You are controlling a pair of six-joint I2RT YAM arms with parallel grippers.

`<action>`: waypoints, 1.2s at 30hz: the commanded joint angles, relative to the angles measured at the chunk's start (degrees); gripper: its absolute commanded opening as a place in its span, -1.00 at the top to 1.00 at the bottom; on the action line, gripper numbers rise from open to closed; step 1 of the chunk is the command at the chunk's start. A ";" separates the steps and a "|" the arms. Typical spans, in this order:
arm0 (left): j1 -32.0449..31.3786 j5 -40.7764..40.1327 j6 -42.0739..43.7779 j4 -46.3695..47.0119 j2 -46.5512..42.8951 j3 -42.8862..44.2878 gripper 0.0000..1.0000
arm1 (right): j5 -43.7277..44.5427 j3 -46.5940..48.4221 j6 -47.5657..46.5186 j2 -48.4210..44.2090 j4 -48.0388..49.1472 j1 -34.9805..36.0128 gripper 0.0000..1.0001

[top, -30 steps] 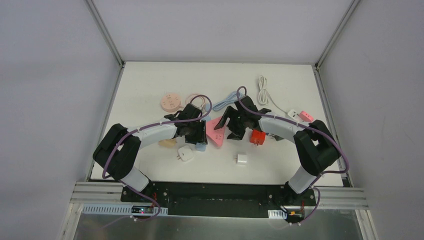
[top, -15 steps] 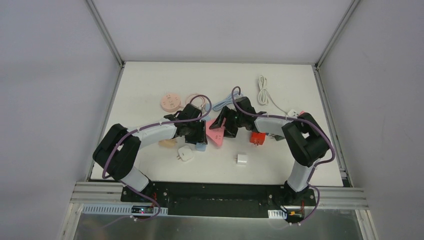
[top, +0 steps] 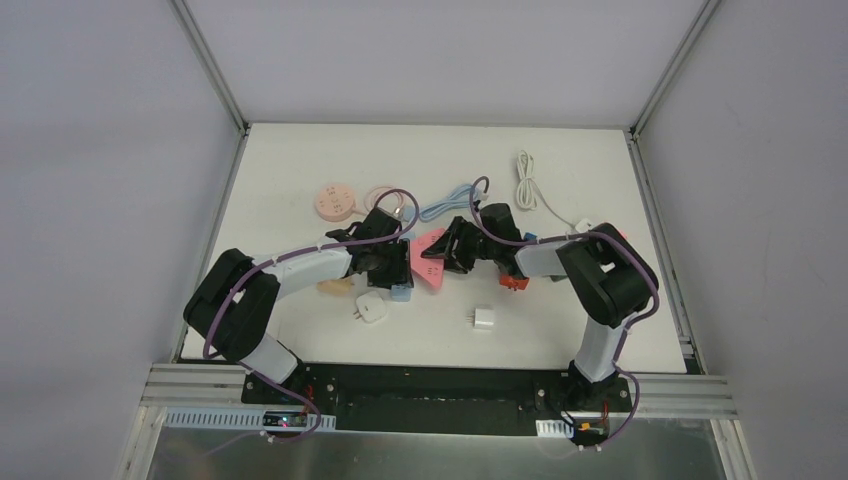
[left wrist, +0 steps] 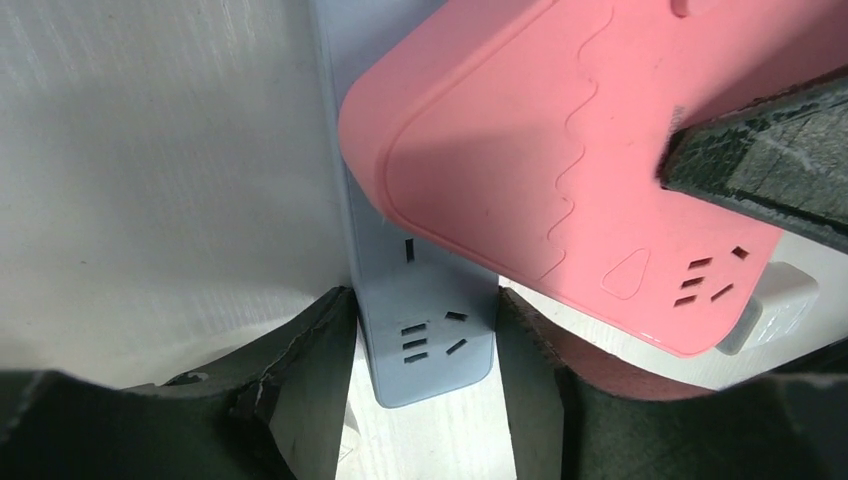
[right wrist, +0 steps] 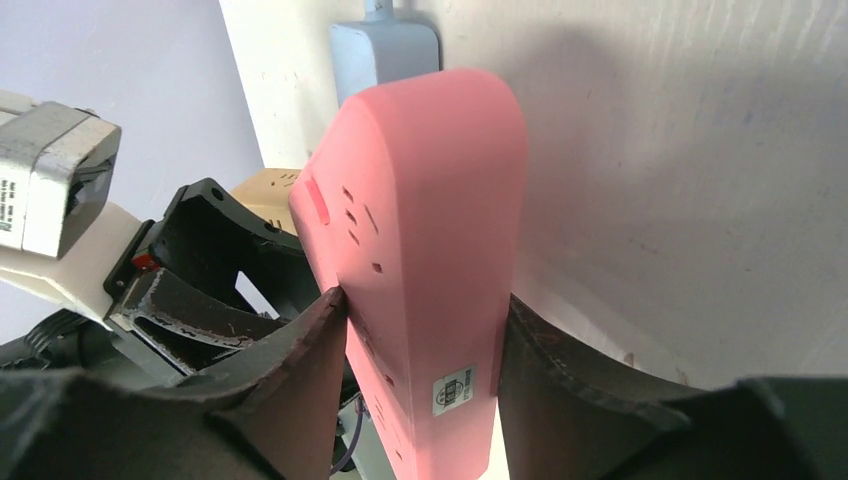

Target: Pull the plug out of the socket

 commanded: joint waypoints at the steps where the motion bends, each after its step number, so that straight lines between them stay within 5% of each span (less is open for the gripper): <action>1: 0.01 -1.16 0.86 -4.76 -2.34 -0.44 -0.11 | -0.65 -1.71 0.33 2.64 4.87 1.16 0.12; 3: 0.10 -1.77 0.70 -5.39 -3.48 0.13 -0.18 | -1.04 -2.52 0.90 2.89 6.20 0.84 0.68; 4: 0.25 -1.97 0.46 -5.62 -4.11 0.35 -0.21 | -1.15 -2.97 1.05 2.98 6.84 0.68 0.73; 15: 3.06 -4.23 -2.52 -5.68 -14.48 1.80 -0.29 | -2.37 -5.36 2.60 3.82 10.80 0.06 0.92; 36: 5.38 -3.43 -5.28 -8.76 -1.47 -0.91 0.23 | -9.28 -6.77 12.69 -0.21 24.26 -0.05 1.00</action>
